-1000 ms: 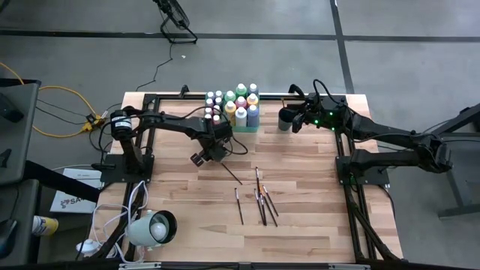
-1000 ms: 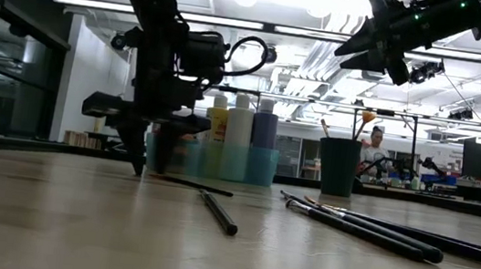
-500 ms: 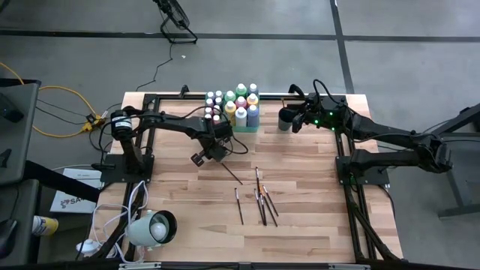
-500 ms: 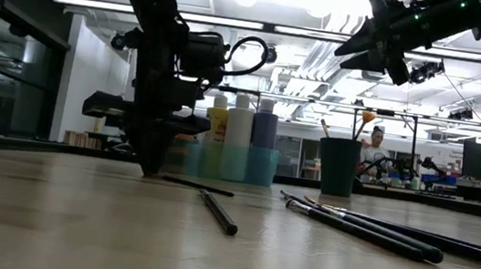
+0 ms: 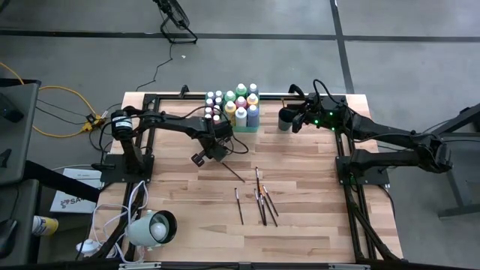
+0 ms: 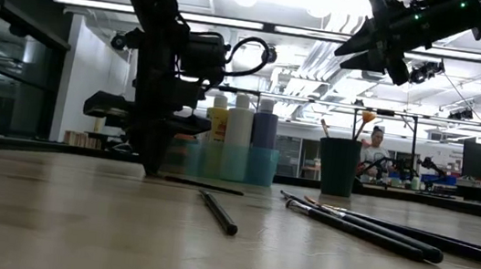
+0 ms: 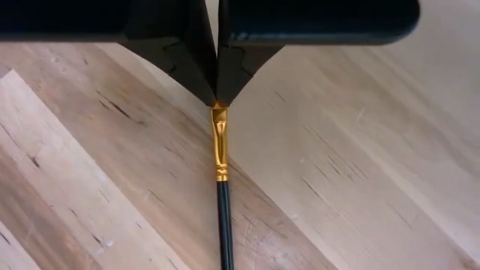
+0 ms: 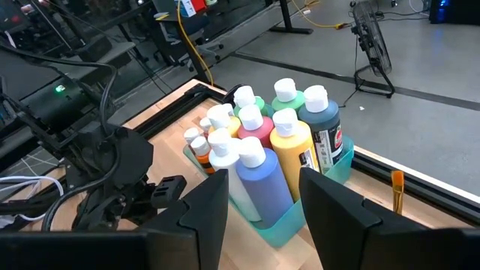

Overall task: Pick & Place Paint Supplies
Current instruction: Put the orange paint brush into the green cup

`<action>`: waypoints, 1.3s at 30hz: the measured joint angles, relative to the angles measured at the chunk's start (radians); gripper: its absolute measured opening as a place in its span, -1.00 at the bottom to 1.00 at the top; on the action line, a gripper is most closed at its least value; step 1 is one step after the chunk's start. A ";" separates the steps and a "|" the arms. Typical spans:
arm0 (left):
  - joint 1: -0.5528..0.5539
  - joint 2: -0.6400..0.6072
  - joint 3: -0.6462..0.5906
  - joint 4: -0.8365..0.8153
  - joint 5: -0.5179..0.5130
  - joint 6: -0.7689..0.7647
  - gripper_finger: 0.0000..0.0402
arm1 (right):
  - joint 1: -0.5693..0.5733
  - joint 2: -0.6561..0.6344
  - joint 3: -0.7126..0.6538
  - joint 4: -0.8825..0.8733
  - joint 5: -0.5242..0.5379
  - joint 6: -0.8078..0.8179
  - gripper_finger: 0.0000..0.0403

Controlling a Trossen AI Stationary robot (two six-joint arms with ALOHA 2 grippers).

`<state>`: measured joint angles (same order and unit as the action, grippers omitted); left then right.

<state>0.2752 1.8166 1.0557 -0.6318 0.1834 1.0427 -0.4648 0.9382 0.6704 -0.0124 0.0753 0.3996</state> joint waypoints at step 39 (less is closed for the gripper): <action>-0.001 -0.079 0.475 -0.322 -0.021 -0.054 -1.00 | 0.223 0.025 0.000 0.075 -0.101 0.015 -0.22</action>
<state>0.2738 1.7378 1.5303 -0.9534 0.1624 0.9889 -0.2415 0.9635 0.6701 0.0625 -0.0261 0.4145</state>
